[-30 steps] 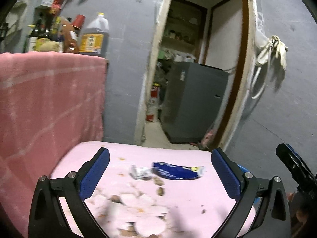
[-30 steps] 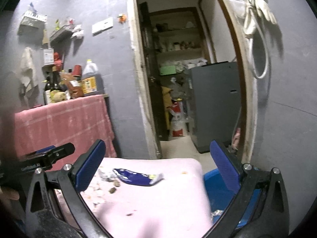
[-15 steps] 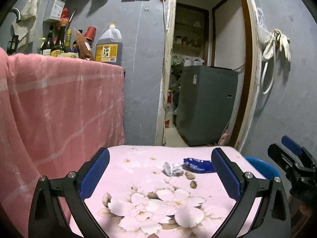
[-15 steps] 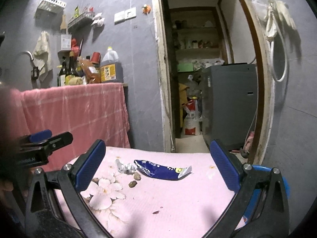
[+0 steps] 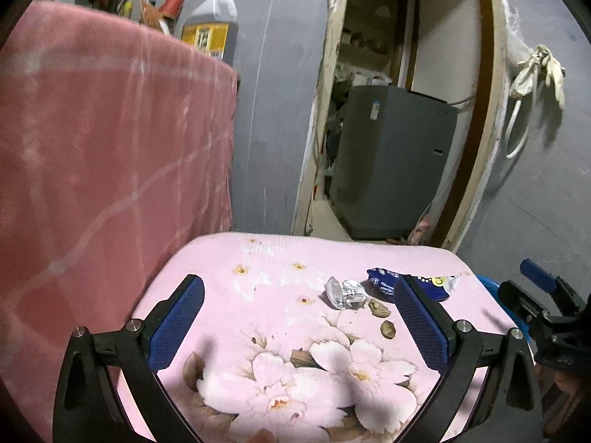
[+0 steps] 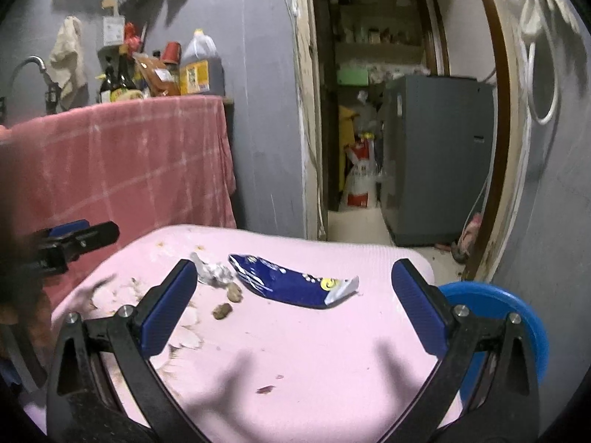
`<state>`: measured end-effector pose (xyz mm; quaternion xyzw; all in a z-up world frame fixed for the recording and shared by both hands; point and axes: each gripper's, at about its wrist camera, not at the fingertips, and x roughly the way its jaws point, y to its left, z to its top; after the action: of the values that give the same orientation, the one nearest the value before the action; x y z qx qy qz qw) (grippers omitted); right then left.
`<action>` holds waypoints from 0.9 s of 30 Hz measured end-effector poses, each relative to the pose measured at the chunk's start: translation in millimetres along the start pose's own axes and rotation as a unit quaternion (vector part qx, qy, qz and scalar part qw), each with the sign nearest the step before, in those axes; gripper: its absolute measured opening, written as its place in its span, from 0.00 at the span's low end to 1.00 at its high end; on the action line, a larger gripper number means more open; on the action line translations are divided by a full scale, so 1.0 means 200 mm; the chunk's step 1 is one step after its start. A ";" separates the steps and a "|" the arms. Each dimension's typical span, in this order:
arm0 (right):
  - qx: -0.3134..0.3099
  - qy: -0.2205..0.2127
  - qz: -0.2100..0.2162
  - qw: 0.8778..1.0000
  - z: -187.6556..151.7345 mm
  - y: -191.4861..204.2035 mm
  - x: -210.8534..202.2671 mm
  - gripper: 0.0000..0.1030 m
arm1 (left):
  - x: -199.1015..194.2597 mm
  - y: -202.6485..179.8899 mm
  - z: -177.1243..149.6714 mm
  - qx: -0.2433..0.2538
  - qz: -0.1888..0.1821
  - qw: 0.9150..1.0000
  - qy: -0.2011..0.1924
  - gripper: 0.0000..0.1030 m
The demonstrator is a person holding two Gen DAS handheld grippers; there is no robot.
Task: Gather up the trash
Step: 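Move both tools back over the remaining trash on the table, then grasp the silver foil scrap with the left tool while the right tool grasps the blue wrapper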
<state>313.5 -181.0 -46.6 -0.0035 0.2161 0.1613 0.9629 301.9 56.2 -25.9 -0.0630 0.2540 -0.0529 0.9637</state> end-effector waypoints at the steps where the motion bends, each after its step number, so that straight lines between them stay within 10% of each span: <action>1: 0.003 0.016 -0.001 1.000 0.00 -0.02 0.04 1.00 | 0.02 0.00 0.01 -0.003 0.001 1.000 0.007 0.98; 12: 0.089 0.139 0.025 0.986 -0.03 -0.22 0.31 0.98 | 0.24 -0.01 0.05 -0.018 -0.006 0.998 0.060 0.96; 27: 0.094 0.208 0.029 0.973 0.01 -0.26 0.55 0.69 | 0.50 -0.03 0.06 -0.030 -0.067 0.982 0.173 0.57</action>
<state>423.5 -195.7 -94.1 0.0594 0.4262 0.1641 0.8876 394.9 38.6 -63.1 -0.0991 0.4131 -0.1198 0.8973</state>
